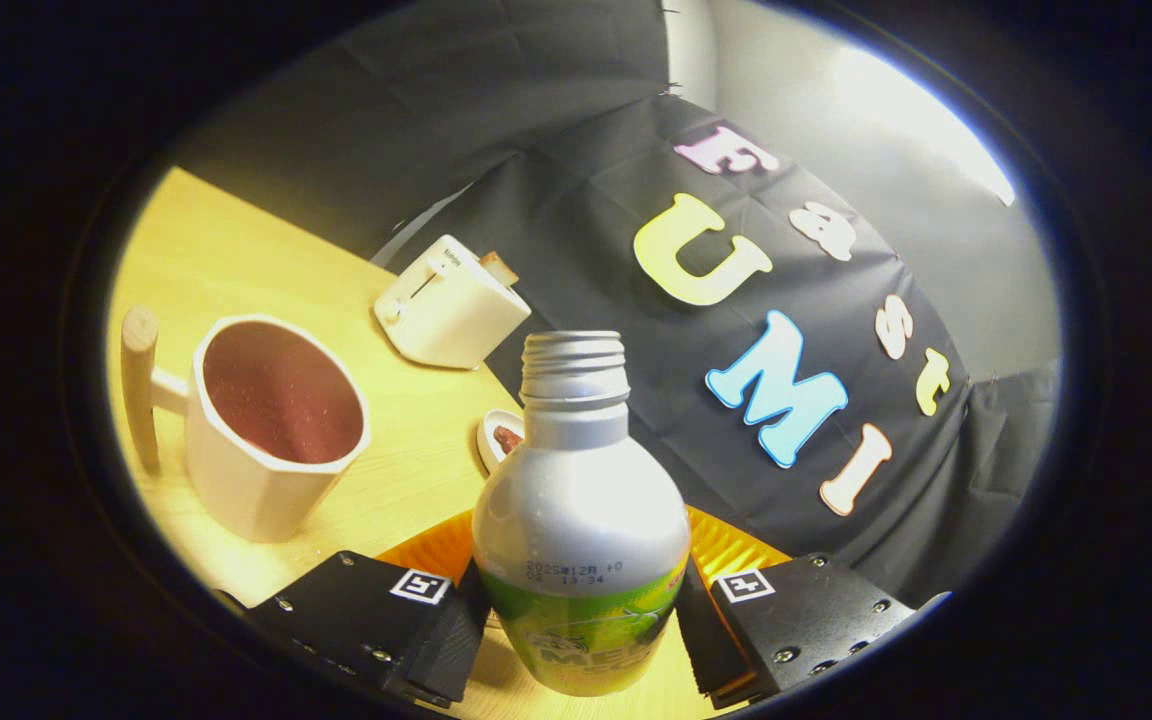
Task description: Take the bottle from table, then pour the juice into the cup, finally place the bottle on the coaster
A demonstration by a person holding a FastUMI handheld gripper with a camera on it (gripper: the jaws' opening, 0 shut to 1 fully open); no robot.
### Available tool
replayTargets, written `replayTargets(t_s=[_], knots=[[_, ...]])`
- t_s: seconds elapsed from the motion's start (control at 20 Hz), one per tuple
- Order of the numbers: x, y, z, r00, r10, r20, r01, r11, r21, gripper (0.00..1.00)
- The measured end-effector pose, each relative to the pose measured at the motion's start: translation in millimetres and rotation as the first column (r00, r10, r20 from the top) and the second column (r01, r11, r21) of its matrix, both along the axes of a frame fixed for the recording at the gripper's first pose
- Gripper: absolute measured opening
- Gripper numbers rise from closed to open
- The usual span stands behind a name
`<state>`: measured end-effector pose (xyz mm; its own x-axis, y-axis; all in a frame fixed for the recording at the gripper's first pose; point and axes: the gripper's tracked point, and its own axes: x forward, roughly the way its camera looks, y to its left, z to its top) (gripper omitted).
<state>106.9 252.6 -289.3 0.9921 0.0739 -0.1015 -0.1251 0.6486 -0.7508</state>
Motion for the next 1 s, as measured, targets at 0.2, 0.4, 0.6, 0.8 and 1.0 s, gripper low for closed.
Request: replayTargets(t_s=[0.2, 0.4, 0.6, 0.8, 1.0], knots=[[5, 4, -7, 1.000, 0.006, -0.005, -0.006, 0.997, -0.074, 0.81], [1, 11, -14, 1.000, 0.023, 0.013, -0.020, 0.984, -0.179, 0.81], [-1, 12, -19, 0.999, 0.037, 0.024, -0.030, 0.966, -0.258, 0.81], [1, 12, -17, 0.998, 0.045, 0.037, -0.030, 0.944, -0.329, 0.81], [1, 9, -20, 0.998, 0.053, 0.044, -0.032, 0.923, -0.384, 0.81]])
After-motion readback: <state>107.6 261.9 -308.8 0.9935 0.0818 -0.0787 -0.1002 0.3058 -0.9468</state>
